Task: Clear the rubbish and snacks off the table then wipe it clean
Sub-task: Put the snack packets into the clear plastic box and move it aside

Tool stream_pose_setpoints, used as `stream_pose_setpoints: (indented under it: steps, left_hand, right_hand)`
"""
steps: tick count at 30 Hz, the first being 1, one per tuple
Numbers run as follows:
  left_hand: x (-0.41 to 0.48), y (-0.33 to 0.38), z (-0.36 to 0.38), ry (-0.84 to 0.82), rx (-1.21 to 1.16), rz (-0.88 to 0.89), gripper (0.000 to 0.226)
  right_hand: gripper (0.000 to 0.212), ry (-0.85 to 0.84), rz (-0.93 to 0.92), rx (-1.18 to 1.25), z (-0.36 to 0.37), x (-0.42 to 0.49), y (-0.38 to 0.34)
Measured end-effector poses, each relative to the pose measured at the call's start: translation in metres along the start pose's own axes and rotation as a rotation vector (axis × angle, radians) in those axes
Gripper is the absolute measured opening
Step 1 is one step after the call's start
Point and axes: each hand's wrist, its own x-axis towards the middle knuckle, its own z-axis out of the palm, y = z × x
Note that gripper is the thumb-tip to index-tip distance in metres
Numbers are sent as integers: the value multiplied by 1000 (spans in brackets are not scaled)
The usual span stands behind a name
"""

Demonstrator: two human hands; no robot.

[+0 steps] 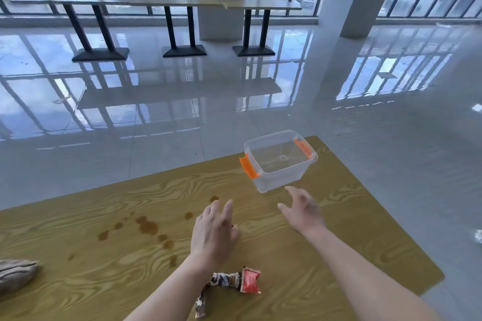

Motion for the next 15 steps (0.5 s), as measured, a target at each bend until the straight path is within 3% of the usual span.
stream_pose_setpoints:
  steps: [6,10,15]
  left_hand:
    - [95,50,4,22,-133,-84,57]
    - [147,69,6,36,-292,-222,51]
    - [187,79,13,-26,-365,-365,49]
  right_hand:
    - [56,96,-34,21,-35,100,27]
    - [74,142,-75,50,-49,148,41]
    - [54,40,10,7,-50,196,53]
